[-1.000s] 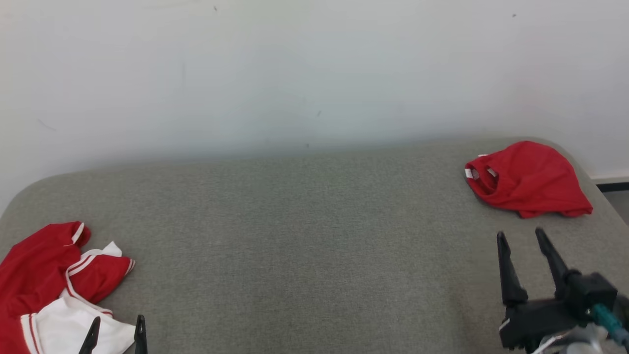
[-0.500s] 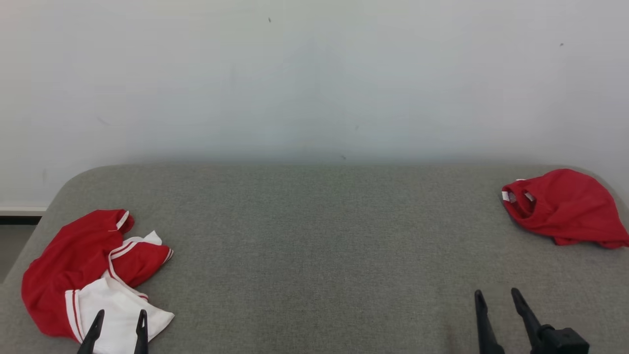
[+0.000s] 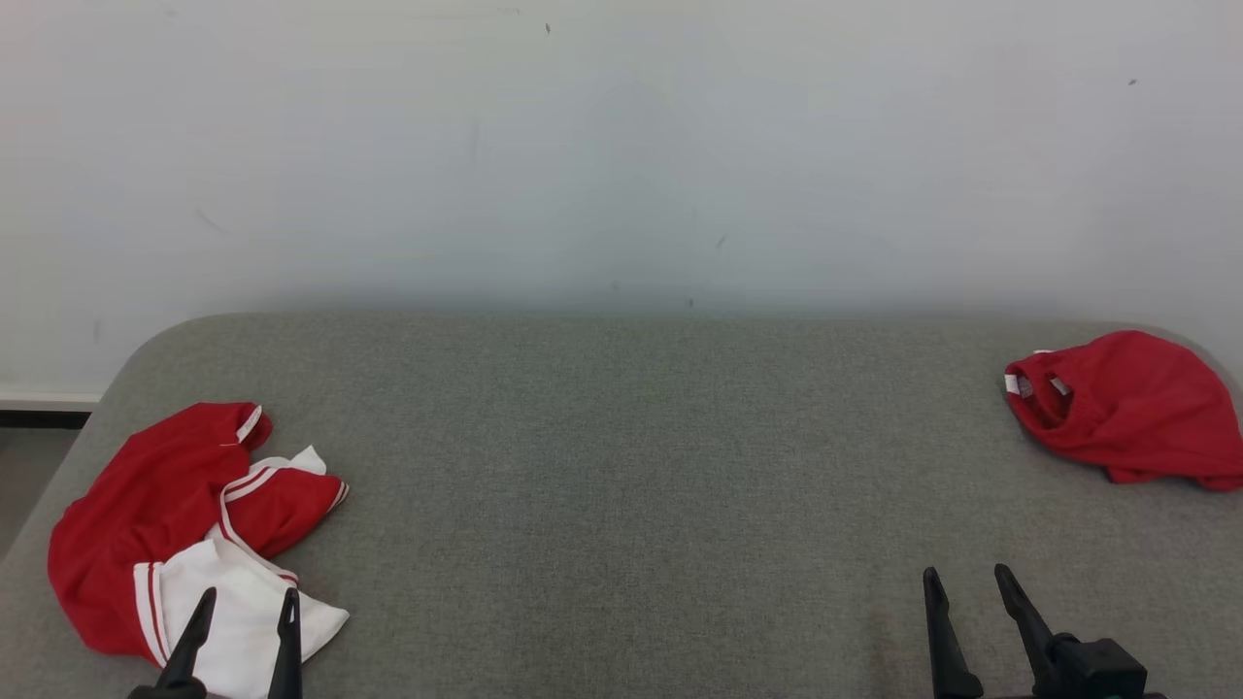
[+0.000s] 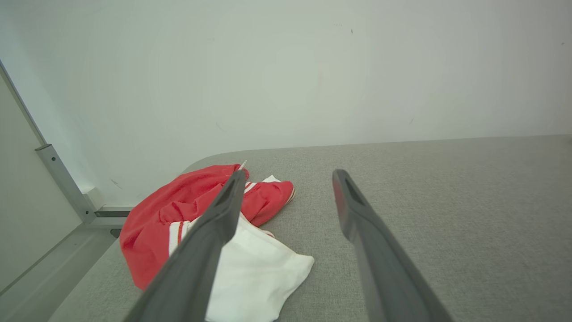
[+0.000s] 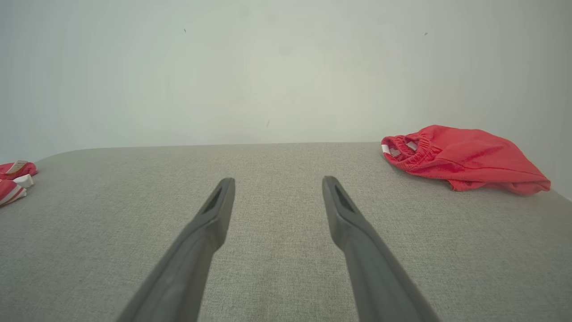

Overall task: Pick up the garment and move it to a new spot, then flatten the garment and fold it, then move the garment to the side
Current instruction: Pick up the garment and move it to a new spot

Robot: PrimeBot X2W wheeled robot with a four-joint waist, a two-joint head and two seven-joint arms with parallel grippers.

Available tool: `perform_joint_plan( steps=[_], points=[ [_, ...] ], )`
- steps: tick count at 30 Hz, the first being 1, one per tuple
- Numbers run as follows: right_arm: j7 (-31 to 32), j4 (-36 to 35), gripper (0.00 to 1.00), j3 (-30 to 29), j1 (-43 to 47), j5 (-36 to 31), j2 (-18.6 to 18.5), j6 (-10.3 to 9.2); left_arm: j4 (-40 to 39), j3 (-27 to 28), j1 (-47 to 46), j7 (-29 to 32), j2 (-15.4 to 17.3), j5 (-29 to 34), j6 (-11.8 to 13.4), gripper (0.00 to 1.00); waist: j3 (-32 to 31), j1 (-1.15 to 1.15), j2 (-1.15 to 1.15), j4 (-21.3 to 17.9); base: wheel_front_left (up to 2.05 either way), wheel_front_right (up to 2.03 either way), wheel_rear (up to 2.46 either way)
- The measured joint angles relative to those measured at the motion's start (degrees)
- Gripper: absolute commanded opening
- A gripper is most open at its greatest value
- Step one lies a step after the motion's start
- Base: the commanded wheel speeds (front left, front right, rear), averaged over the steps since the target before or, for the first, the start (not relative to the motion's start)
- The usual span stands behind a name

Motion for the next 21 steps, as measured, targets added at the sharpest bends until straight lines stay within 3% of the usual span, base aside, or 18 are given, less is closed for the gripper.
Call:
perform_joint_plan(
  steps=[21],
  points=[
    [-0.01, -2.1, 1.0, -0.05, -0.94, -1.11, -1.22, 0.0, 1.07, 0.12, -0.07, 0.0, -0.76, -1.3, -0.4, 1.0, 0.99, 0.0, 0.0, -4.27, 0.0, 0.0, 0.0]
  ],
)
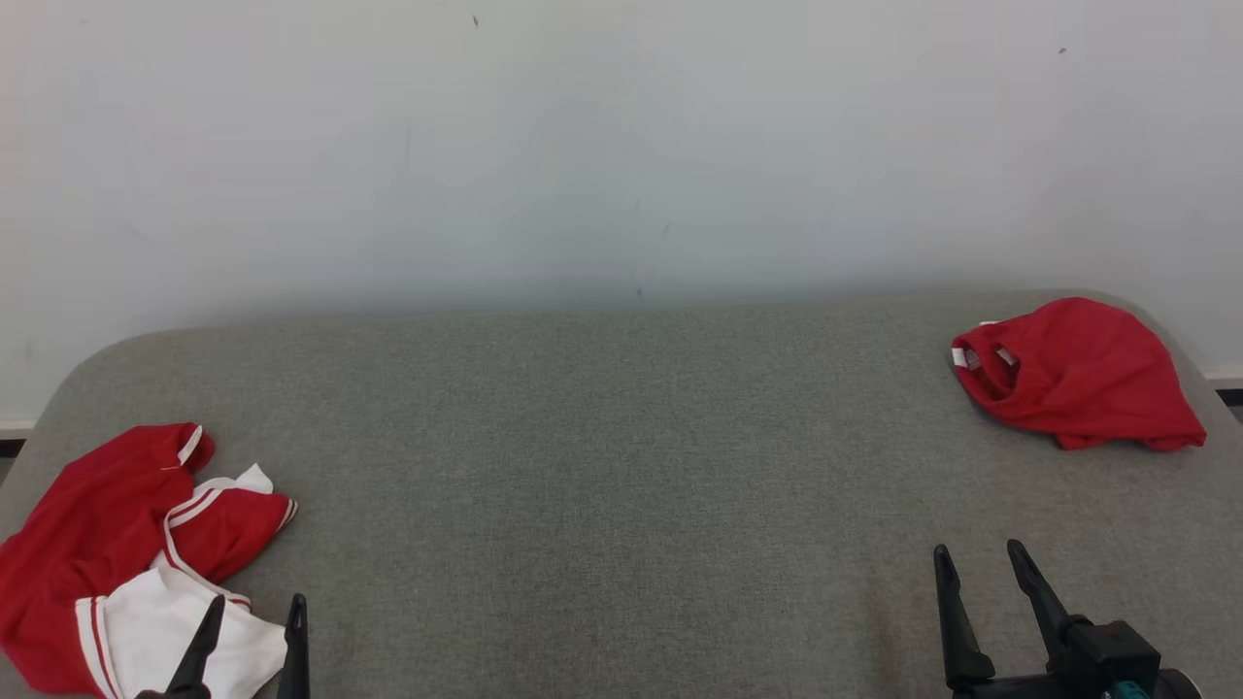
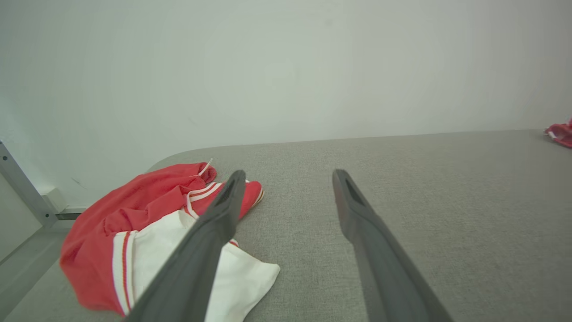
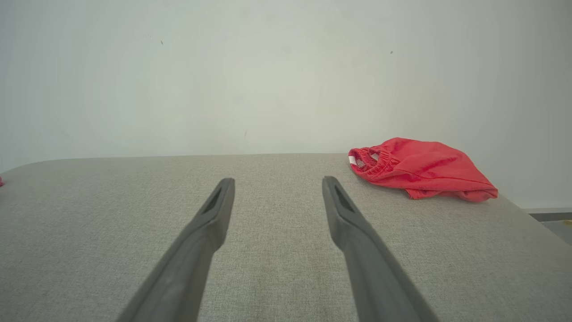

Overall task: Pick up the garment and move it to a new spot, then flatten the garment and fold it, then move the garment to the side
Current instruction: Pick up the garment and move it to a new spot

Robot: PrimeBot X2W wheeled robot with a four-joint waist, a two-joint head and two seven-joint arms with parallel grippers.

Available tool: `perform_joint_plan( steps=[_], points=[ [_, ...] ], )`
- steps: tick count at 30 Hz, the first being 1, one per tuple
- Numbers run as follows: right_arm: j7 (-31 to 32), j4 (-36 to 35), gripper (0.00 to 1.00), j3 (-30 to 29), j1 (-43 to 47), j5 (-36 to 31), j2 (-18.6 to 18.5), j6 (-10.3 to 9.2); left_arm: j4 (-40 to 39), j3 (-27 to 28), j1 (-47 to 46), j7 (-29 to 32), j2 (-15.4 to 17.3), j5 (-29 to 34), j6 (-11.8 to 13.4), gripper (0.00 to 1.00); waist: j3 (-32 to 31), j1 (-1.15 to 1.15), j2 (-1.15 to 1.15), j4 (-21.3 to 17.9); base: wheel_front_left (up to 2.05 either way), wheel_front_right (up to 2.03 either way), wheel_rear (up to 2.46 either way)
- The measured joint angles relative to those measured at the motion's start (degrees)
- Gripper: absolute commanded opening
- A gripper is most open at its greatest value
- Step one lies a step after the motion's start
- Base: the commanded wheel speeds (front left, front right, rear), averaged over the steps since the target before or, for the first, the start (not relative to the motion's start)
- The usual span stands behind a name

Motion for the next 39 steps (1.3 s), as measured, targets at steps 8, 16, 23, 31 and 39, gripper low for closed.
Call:
perform_joint_plan(
  steps=[8, 16, 23, 31, 39],
  points=[
    [0.0, -0.02, 1.0, 0.02, -0.22, 0.09, -0.03, 0.0, 0.94, -0.16, -0.1, 0.0, 0.41, -0.59, -0.02, 1.0, 0.42, 0.0, 0.0, -0.69, 0.0, 0.0, 0.0],
    [0.0, -0.01, 1.0, -0.14, -0.2, 0.37, -0.04, 0.0, 0.86, -0.88, -0.07, 0.0, 0.4, -0.56, -0.02, 1.0, 0.36, 0.0, 0.0, -0.89, 0.0, 0.0, 0.0],
    [0.0, 0.4, 1.0, -0.13, -0.22, 0.66, -0.1, 0.0, 0.83, -1.1, -0.02, 0.0, 0.42, -0.52, 0.07, 1.0, 0.27, 0.0, 0.0, -0.78, 0.0, 0.0, 0.0],
    [0.0, 0.67, 1.0, -0.02, -0.22, 1.05, -0.13, 0.0, 0.78, -1.2, 0.01, 0.0, 0.57, -0.52, 0.48, 1.0, 0.12, 0.0, 0.0, -0.82, 0.0, 0.0, 0.0],
    [0.0, 0.77, 1.0, -0.09, -0.2, 1.05, -0.22, 0.0, 0.74, -1.25, 0.04, 0.0, 0.64, -0.53, 0.49, 1.0, -0.07, 0.0, 0.0, -0.75, 0.0, 0.0, 0.0]
  ],
)
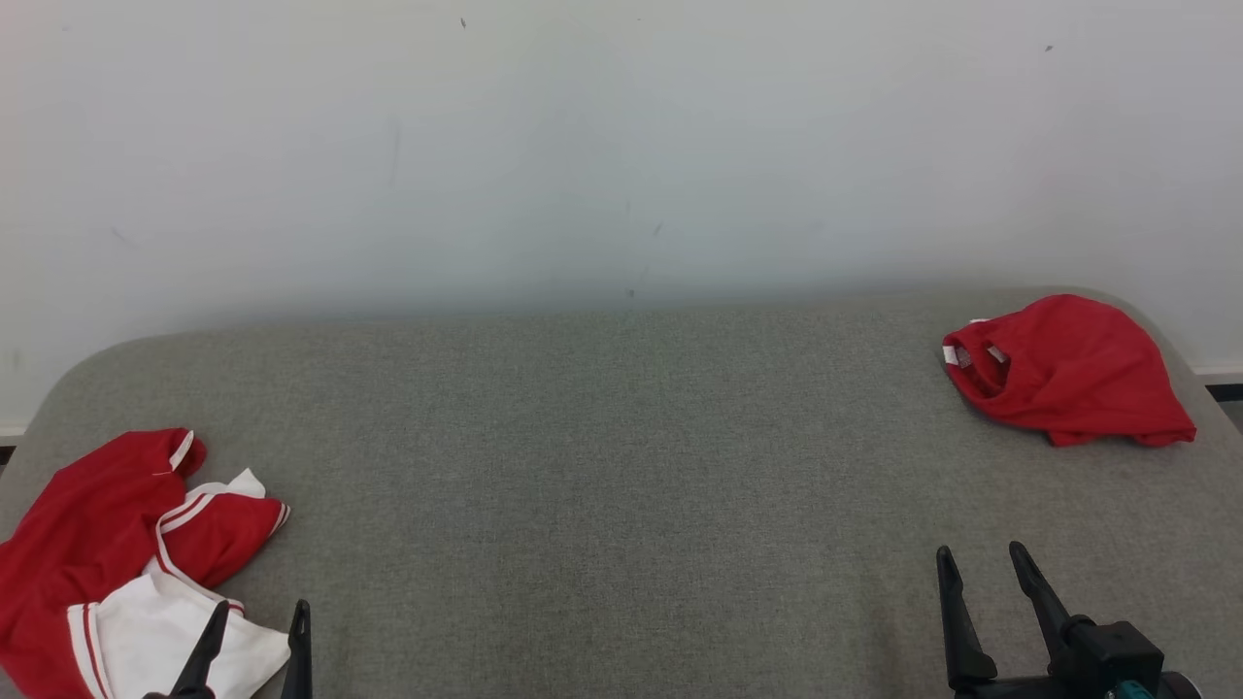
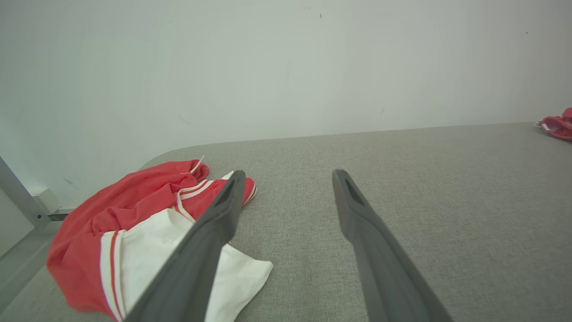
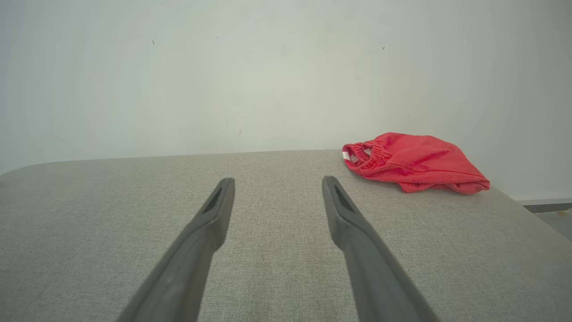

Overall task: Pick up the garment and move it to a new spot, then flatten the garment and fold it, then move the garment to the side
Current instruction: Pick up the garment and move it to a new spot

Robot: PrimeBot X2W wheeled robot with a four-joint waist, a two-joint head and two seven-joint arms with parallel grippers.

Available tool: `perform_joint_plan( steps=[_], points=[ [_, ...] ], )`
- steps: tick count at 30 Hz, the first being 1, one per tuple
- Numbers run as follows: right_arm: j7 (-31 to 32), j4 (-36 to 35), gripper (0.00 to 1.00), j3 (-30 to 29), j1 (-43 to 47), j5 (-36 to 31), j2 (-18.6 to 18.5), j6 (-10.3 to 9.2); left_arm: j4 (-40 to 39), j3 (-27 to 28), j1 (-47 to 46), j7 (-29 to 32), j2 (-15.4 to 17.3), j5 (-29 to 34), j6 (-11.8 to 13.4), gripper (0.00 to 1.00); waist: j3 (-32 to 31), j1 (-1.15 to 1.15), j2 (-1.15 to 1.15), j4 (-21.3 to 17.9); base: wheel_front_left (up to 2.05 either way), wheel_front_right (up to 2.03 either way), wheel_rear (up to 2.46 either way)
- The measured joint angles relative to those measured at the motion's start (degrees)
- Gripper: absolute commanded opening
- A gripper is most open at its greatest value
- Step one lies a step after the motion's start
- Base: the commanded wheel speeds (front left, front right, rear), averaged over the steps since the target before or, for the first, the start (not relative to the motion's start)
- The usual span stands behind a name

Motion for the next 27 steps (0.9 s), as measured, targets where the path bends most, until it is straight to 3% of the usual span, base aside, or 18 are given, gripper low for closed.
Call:
perform_joint_plan(
  steps=[9, 27],
  points=[
    [0.0, -0.27, 1.0, -0.7, 0.86, -0.03, 0.18, 0.0, 0.01, -0.42, 0.06, 0.0, 0.0, -0.08, 0.01, 1.0, -0.19, 0.0, 0.0, 1.06, 0.0, 0.0, 0.0],
    [0.01, -0.16, 1.0, -2.23, 2.11, 0.14, 1.52, 0.0, 0.02, 0.63, -0.23, 0.0, 1.3, -1.05, 1.6, 1.0, -0.06, -0.01, 0.0, 13.95, 0.0, 0.0, 0.0]
  ],
)
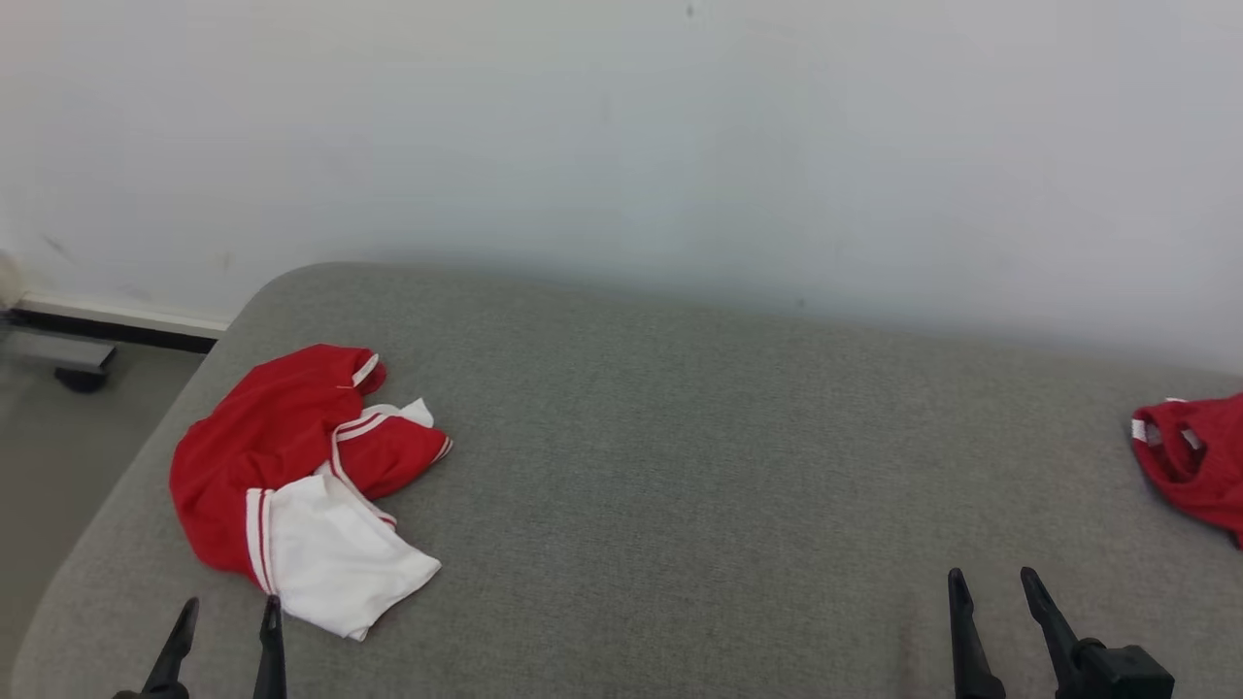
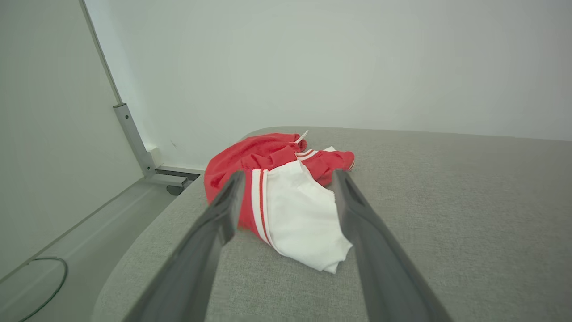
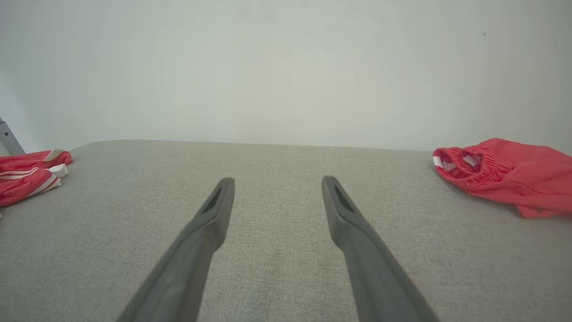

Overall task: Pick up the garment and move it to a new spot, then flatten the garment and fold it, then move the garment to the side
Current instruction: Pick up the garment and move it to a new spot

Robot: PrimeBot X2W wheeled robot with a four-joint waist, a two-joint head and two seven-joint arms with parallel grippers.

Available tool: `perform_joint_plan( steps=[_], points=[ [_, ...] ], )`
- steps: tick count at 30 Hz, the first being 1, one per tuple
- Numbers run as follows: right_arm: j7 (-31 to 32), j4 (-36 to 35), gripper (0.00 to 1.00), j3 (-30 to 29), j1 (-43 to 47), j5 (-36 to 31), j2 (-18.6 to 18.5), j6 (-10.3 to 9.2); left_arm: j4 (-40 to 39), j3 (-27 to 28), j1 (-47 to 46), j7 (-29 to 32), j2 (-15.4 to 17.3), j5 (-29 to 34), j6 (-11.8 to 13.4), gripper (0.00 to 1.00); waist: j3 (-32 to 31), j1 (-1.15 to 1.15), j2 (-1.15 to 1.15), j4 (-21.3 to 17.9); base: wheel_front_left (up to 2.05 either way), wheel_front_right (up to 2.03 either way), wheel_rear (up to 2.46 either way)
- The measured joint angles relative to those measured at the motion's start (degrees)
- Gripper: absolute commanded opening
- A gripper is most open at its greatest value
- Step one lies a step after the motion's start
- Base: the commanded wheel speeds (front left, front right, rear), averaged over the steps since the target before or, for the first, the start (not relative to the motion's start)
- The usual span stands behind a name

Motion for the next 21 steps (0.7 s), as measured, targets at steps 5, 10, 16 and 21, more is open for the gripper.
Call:
perform_joint_plan(
  steps=[5, 10, 16, 21],
  points=[
    [-0.01, 0.29, 1.0, 0.43, -0.09, 0.02, 0.11, 0.0, 0.1, 0.7, 0.12, 0.0, 0.55, -0.32, 0.41, 1.0, 0.1, 0.0, 0.0, 3.98, 0.0, 0.0, 0.0],
    [-0.01, 0.59, 1.0, 0.85, -0.14, 0.3, 0.2, 0.0, -0.05, 0.81, 0.19, 0.0, 0.88, -0.36, 0.77, 1.0, 0.24, 0.0, 0.0, 7.46, 0.0, 0.0, 0.0],
    [-0.01, 0.66, 1.0, 1.13, -0.21, 0.35, 0.36, 0.0, -0.46, 1.25, 0.31, 0.0, 1.52, -0.7, 1.25, 1.0, 0.47, 0.0, 0.0, 10.66, 0.0, 0.0, 0.0],
    [-0.01, 0.88, 1.0, 1.29, -0.25, 0.36, 0.44, 0.0, -0.6, 1.53, 0.39, 0.0, 1.86, -0.86, 1.43, 1.0, 0.62, 0.0, 0.0, 12.12, 0.0, 0.0, 0.0]
  ],
)
